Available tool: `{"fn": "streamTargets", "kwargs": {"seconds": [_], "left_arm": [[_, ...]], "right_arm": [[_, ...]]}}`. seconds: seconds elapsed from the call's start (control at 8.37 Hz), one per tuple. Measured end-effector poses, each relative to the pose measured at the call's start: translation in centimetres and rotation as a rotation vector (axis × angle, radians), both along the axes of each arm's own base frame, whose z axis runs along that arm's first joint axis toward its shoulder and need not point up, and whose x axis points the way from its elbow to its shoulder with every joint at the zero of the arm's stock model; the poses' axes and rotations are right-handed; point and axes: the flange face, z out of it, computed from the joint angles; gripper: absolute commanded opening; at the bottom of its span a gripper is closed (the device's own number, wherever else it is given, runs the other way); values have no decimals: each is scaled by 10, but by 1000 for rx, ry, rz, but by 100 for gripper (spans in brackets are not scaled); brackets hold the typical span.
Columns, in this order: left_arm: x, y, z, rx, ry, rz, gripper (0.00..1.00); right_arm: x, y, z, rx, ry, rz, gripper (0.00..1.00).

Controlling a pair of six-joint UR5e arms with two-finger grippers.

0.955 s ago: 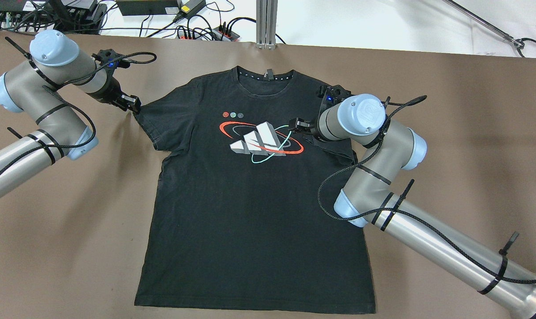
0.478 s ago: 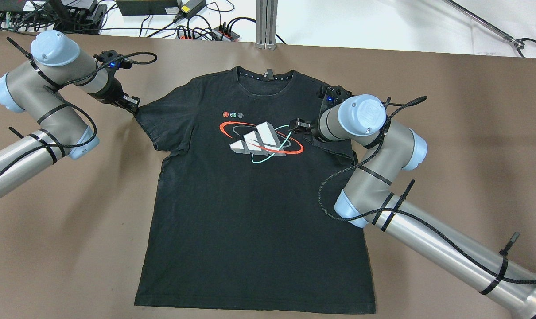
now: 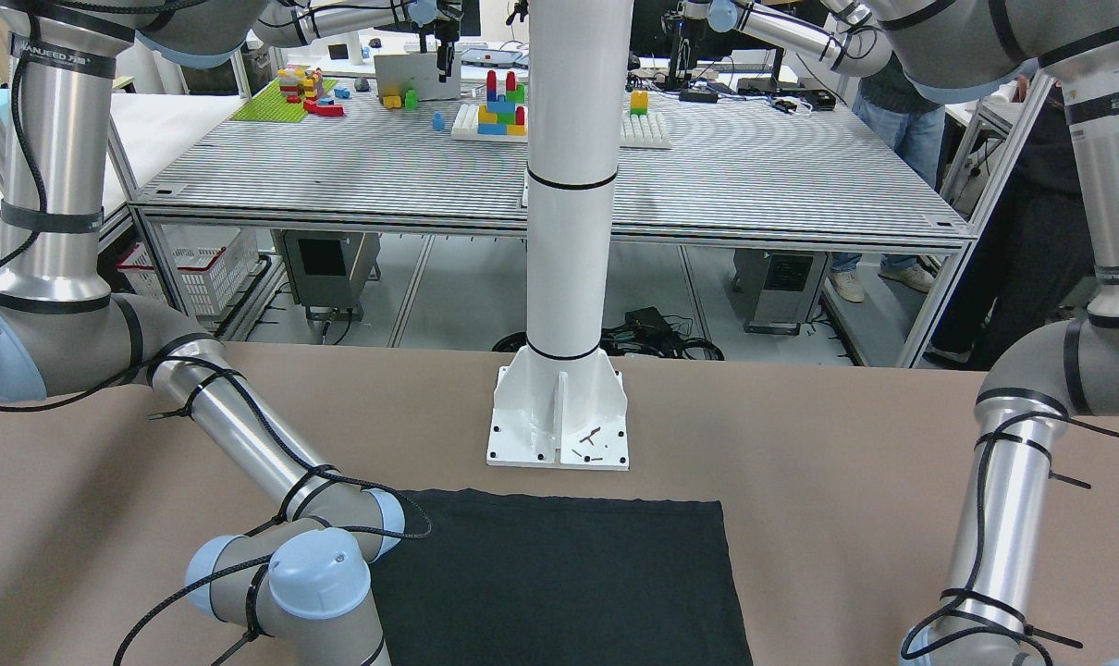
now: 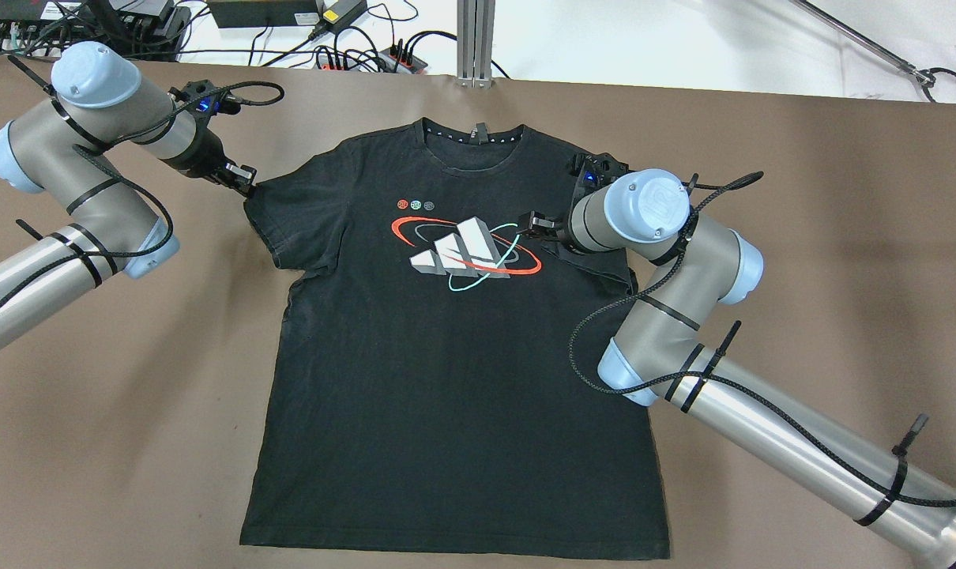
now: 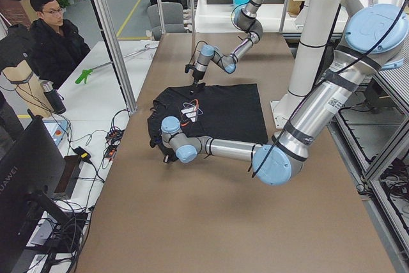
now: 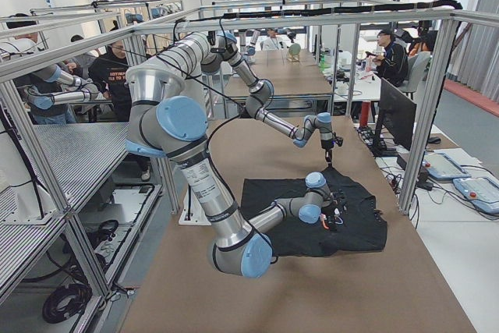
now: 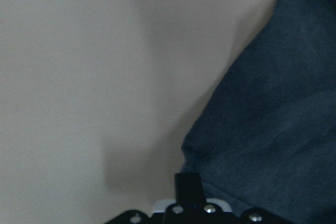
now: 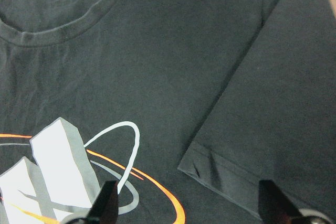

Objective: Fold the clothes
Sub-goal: 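Bring the left gripper to the other sleeve while the right gripper holds position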

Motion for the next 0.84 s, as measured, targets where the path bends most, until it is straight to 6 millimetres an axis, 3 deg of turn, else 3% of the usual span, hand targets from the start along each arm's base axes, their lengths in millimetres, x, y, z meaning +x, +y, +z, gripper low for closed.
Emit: {"fn": "streamTargets", "kwargs": {"seconds": [0.36,0.6,0.84], "left_arm": [[3,4,-69,-30,103,-10,0],[31,3,-118,-81,134,-32,0],[59,1,-142,-90,126,-51,0]], "right_arm": [[0,0,3,0,4,-1,94],[1,0,5,2,9,-4,94],[0,1,7,2,12,-6,94]]}}
